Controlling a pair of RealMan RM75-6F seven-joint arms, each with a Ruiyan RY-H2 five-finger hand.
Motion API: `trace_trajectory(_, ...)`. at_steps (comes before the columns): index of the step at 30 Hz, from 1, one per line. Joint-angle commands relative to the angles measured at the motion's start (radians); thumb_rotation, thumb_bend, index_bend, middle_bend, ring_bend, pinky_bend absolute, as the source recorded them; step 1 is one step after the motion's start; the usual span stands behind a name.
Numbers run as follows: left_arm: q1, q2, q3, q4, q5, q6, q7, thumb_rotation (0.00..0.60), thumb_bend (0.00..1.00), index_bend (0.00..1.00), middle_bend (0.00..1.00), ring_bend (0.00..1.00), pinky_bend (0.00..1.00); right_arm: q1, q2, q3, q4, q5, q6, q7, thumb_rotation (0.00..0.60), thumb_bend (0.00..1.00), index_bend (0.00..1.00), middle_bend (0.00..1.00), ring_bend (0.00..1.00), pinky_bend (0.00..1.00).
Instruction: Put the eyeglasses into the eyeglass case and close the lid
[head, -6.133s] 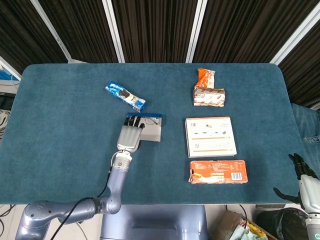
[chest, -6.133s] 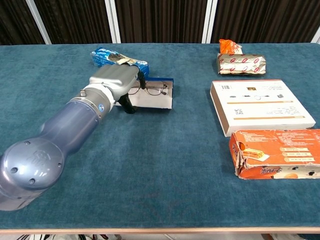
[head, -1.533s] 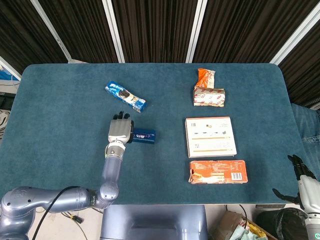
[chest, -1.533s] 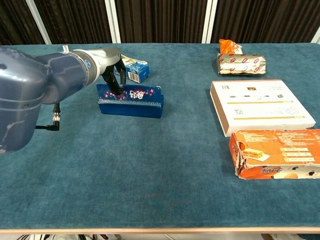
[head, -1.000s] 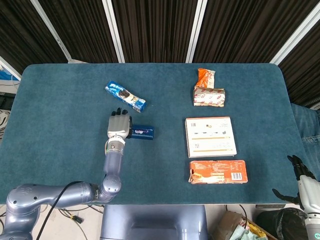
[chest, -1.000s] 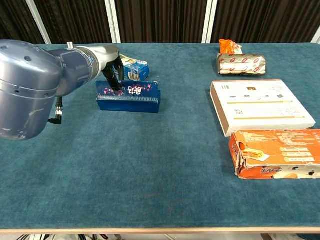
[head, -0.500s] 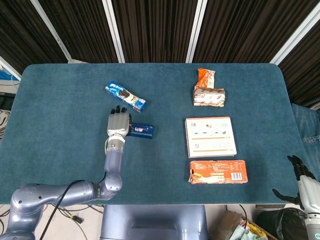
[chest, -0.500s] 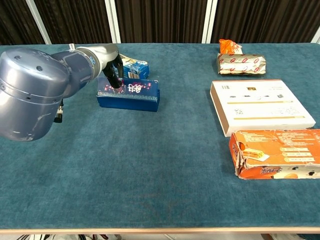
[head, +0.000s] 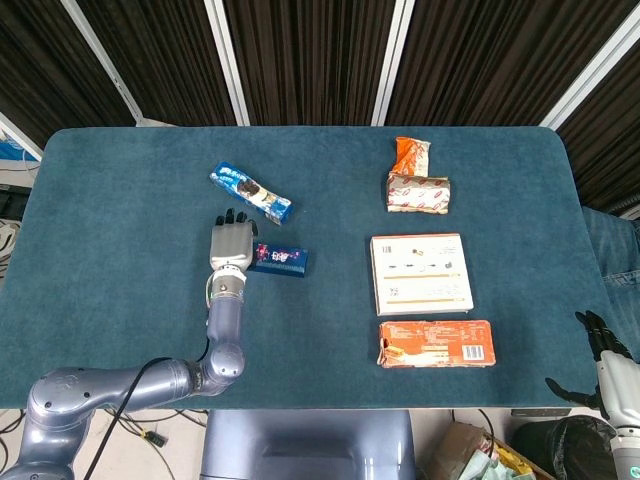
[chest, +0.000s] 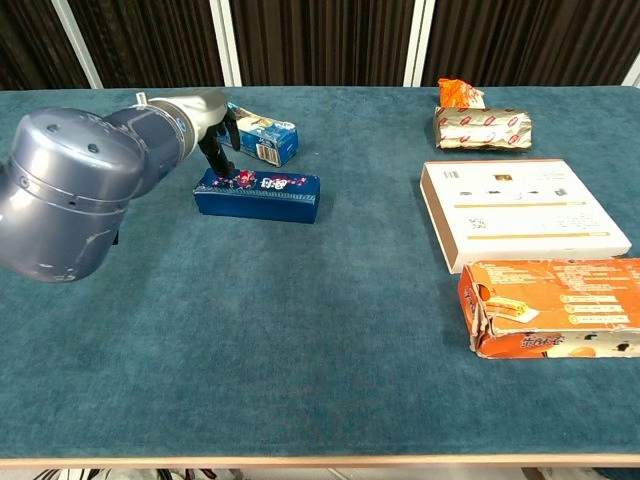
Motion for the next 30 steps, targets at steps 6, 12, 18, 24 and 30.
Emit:
trace_trajectory(6, 0.009, 0.009, 0.018, -0.013, 0.046, 0.006, -0.019, 0.6, 0.39, 0.08, 0.14, 0.01, 0.1, 0.0, -0.001, 0.001, 0.0, 0.0, 0.001, -0.001, 0.6, 0.25, 0.1, 0.06, 0.12, 0.16)
trace_trajectory(12, 0.041, 0.068, 0.081, -0.107, 0.12, 0.034, 0.0, 0.6, 0.3, 0.07, 0.12, 0.01, 0.09, 0.001, -0.001, 0.002, 0.0, -0.001, 0.002, 0.001, 0.6, 0.25, 0.1, 0.06, 0.12, 0.16)
trace_trajectory(18, 0.115, 0.218, 0.156, -0.323, 0.188, 0.064, 0.01, 0.6, 0.27, 0.07, 0.07, 0.0, 0.03, 0.0, -0.002, 0.004, 0.003, -0.001, 0.006, 0.003, 0.6, 0.25, 0.1, 0.06, 0.12, 0.16)
trace_trajectory(24, 0.243, 0.408, 0.268, -0.545, 0.388, 0.119, -0.1, 0.6, 0.27, 0.07, 0.04, 0.0, 0.02, 0.001, -0.008, 0.005, 0.011, -0.008, 0.014, -0.007, 0.6, 0.25, 0.1, 0.06, 0.12, 0.16)
trace_trajectory(30, 0.418, 0.61, 0.391, -0.738, 0.624, 0.225, -0.291, 0.6, 0.27, 0.07, 0.02, 0.0, 0.02, 0.001, -0.017, 0.004, 0.026, -0.03, 0.03, -0.023, 0.6, 0.26, 0.1, 0.06, 0.12, 0.16)
